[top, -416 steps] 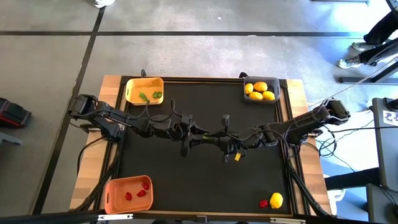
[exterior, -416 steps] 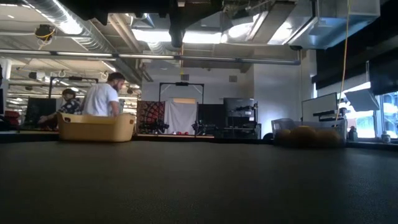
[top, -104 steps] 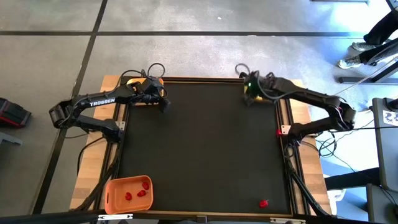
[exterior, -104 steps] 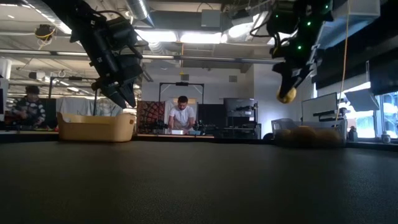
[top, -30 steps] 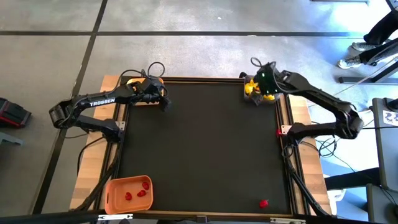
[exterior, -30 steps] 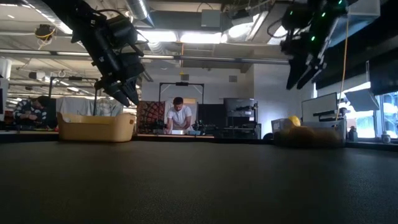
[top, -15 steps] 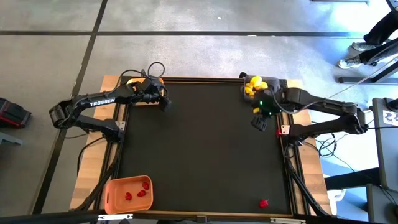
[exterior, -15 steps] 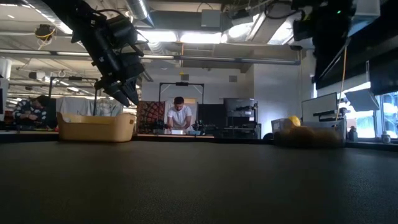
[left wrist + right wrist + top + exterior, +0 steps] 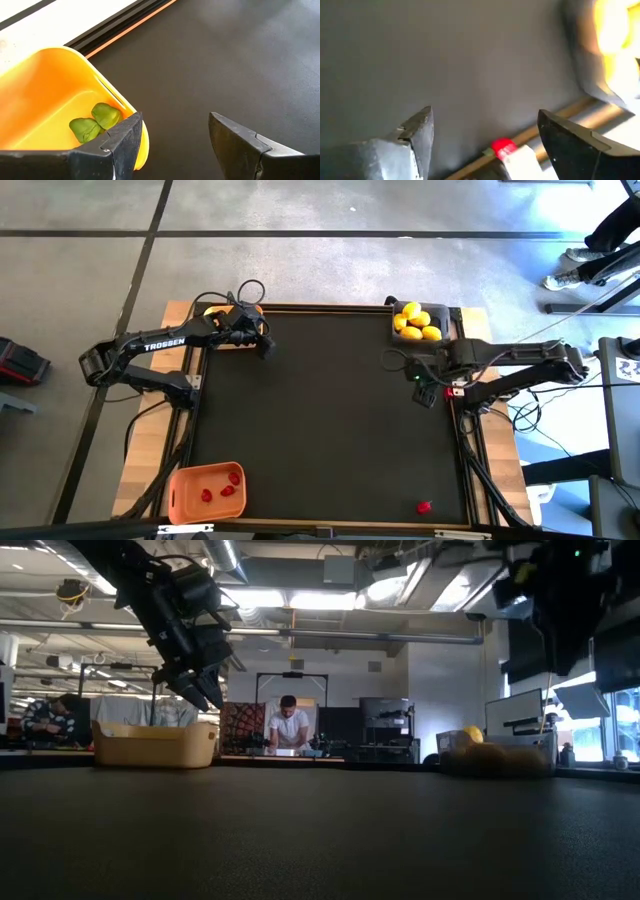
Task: Sort produce into baskets
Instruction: Put the red bell pepper into the orange bin
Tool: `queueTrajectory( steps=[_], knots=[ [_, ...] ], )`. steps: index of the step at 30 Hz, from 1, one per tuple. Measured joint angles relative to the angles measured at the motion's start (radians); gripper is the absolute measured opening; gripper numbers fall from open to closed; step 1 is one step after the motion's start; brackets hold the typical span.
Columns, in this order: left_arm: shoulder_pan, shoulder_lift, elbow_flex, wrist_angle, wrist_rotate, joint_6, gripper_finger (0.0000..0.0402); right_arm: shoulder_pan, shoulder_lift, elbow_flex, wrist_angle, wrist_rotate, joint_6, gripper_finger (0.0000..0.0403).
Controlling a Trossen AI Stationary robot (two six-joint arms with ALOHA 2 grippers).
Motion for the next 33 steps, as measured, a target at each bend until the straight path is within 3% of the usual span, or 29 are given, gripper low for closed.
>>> queueTrajectory(
  steps=[7, 20, 33],
  knots=[
    [0.0, 0.0, 0.0, 0.0, 0.0, -0.001, 0.0224, -0.03, 0.122, 0.0, -0.101, 0.029, -0.011, 0.0289],
    [0.0, 0.0, 0.0, 0.0, 0.0, -0.006, 0.0224, -0.116, 0.37, 0.0, -0.124, -0.013, -0.24, 0.0289],
    [0.0, 0.0, 0.0, 0.0, 0.0, -0.004, 0.0224, -0.146, 0.459, -0.05, -0.088, -0.038, -0.356, 0.0289]
  ],
)
